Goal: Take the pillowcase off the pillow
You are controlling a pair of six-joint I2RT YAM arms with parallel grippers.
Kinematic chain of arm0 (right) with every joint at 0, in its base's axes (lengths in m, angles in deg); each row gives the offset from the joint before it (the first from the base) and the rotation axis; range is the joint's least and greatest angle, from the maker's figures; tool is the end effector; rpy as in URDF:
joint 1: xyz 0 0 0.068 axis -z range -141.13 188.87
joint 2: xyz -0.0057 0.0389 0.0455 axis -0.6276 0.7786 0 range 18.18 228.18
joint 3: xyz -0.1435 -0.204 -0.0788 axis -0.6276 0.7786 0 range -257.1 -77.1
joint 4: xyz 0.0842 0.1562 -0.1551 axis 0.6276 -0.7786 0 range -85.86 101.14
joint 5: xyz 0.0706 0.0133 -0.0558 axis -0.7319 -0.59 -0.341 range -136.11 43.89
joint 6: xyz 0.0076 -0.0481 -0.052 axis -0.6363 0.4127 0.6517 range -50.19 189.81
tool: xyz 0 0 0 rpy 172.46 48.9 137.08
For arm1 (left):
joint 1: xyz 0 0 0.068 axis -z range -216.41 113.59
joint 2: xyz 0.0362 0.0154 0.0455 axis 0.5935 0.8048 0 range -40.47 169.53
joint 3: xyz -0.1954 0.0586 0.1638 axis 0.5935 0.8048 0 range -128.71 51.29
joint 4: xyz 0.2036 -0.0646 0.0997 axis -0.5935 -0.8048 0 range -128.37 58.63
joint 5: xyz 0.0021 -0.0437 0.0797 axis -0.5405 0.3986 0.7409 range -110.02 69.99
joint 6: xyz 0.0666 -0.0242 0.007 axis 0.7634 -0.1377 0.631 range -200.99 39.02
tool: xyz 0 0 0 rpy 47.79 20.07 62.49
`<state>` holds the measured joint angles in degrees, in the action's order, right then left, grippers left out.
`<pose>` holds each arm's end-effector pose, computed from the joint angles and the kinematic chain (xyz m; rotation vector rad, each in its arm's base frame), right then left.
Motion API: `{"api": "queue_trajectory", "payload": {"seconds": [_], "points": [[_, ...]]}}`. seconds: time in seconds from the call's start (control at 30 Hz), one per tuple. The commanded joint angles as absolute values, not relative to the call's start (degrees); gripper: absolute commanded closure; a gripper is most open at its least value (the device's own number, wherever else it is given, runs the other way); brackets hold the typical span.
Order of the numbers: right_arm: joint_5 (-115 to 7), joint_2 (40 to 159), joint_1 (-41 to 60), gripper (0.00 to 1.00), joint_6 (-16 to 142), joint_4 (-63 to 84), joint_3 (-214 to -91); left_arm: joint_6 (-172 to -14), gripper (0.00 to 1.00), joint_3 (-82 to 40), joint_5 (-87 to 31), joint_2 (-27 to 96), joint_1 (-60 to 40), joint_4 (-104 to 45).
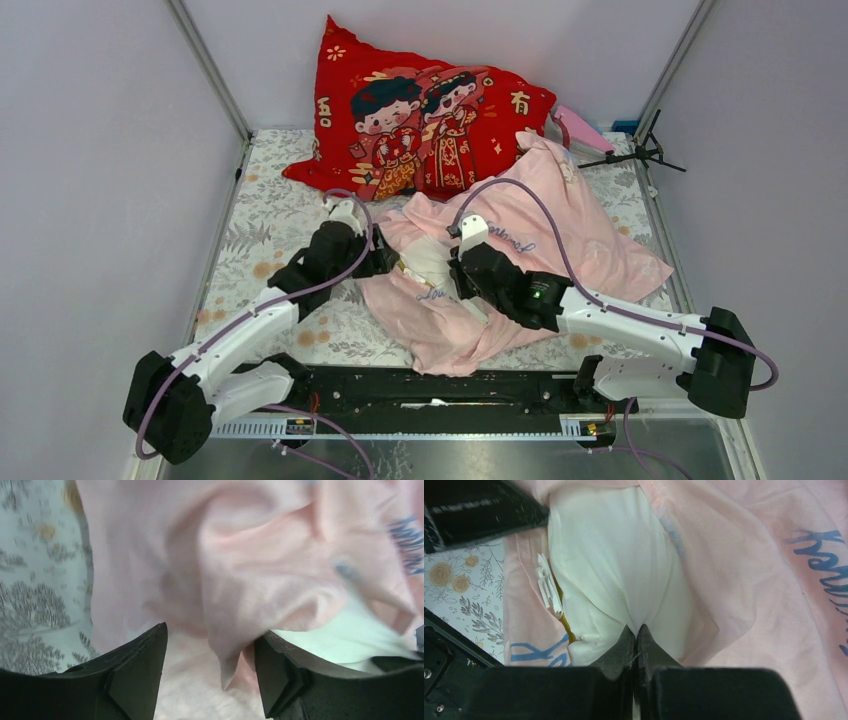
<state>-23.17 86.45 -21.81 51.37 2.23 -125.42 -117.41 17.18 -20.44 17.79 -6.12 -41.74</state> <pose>0.1489 0.2183 0.2684 -0.5088 1.9975 0.4499 0.1891 -0.1110 0.2188 -0.1162 2.2497 -0.6583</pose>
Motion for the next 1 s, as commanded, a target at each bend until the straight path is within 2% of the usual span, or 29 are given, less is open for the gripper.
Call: {"api": "queue_trajectory", "payload": {"seconds": [0.0, 0.4, 0.5, 0.7, 0.97], "points": [[-23.24, 86.04, -21.07, 1.00, 52.13, 5.00, -128.85, -112.89, 0.35, 8.97, -10.36, 18.42, -3.60, -43.52], [-25.96, 86.69, -21.07, 1.00, 53.11, 5.44, -129.00, -112.32, 0.30, 5.94, -3.60, 25.88, 0.25, -40.90], [-24.95, 85.46, -21.08, 1.00, 53.15, 5.49, -128.38, -114.64, 0.42, 8.19, -5.64, 28.44, -3.19, -38.90], [-18.67, 80.63, -21.07, 1.00, 54.12, 5.98, -126.16, -121.18, 0.62, 17.16, -19.30, 30.58, -14.75, -28.67], [-6.40, 69.38, -21.09, 1.00, 54.17, 9.14, -120.84, -124.48, 0.65, 22.12, -27.03, 33.11, -22.13, -22.61]]}}
